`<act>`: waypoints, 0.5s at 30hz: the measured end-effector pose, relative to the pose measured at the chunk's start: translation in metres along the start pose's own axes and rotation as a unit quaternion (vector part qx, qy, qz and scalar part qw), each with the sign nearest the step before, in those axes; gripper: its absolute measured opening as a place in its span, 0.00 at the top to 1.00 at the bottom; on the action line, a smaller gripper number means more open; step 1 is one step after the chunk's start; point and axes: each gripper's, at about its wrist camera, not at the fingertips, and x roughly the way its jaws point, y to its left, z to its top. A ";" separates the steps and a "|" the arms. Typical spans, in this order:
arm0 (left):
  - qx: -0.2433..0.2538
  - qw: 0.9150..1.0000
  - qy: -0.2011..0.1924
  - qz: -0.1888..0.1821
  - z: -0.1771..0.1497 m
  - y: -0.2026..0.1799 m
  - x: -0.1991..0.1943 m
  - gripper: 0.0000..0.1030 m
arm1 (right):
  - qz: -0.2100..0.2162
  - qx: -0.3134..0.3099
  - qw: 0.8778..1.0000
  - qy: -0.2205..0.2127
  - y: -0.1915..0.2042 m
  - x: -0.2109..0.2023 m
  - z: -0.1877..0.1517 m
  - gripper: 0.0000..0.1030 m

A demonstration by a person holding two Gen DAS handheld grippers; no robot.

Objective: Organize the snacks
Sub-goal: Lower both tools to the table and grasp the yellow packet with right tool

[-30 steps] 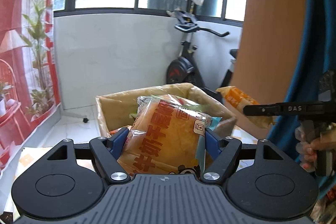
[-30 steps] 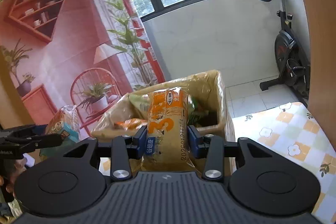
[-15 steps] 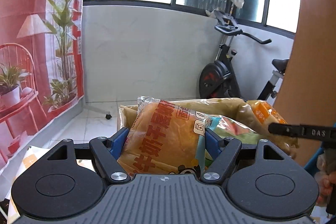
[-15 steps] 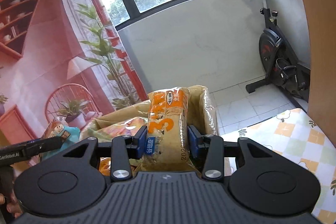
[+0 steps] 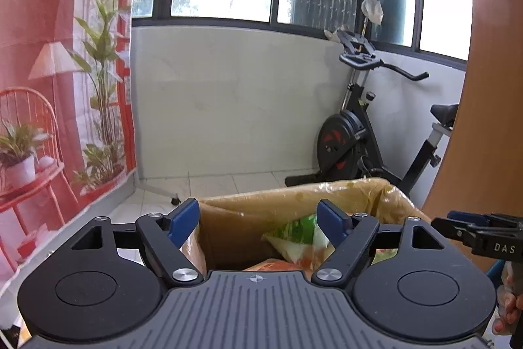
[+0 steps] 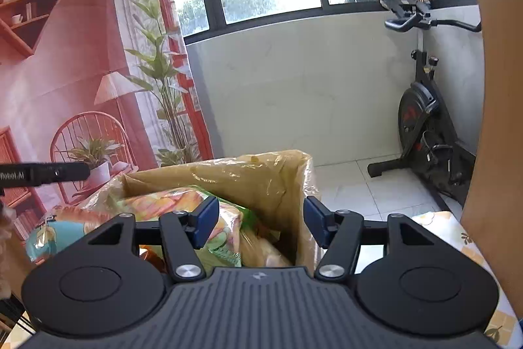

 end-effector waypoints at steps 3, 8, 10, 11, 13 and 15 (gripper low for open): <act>0.002 1.000 -0.006 -0.001 0.002 -0.003 -0.010 0.19 | 0.005 0.009 1.000 -0.004 -0.004 -0.009 -0.002 0.41; 0.002 1.000 -0.005 -0.004 -0.002 -0.005 -0.028 0.19 | 0.010 0.003 1.000 -0.006 -0.001 -0.027 -0.008 0.41; 0.005 1.000 -0.007 -0.007 -0.005 -0.003 -0.037 0.19 | 0.013 -0.005 1.000 -0.009 0.002 -0.036 -0.013 0.41; 0.006 1.000 -0.008 -0.005 -0.007 -0.003 -0.042 0.19 | 0.015 -0.010 1.000 -0.012 0.004 -0.041 -0.016 0.41; 0.004 1.000 -0.009 -0.005 -0.013 -0.001 -0.053 0.19 | 0.018 -0.022 0.999 -0.016 0.009 -0.051 -0.022 0.41; 0.003 1.000 -0.012 -0.007 -0.020 0.002 -0.063 0.19 | 0.024 -0.035 0.999 -0.021 0.014 -0.059 -0.028 0.41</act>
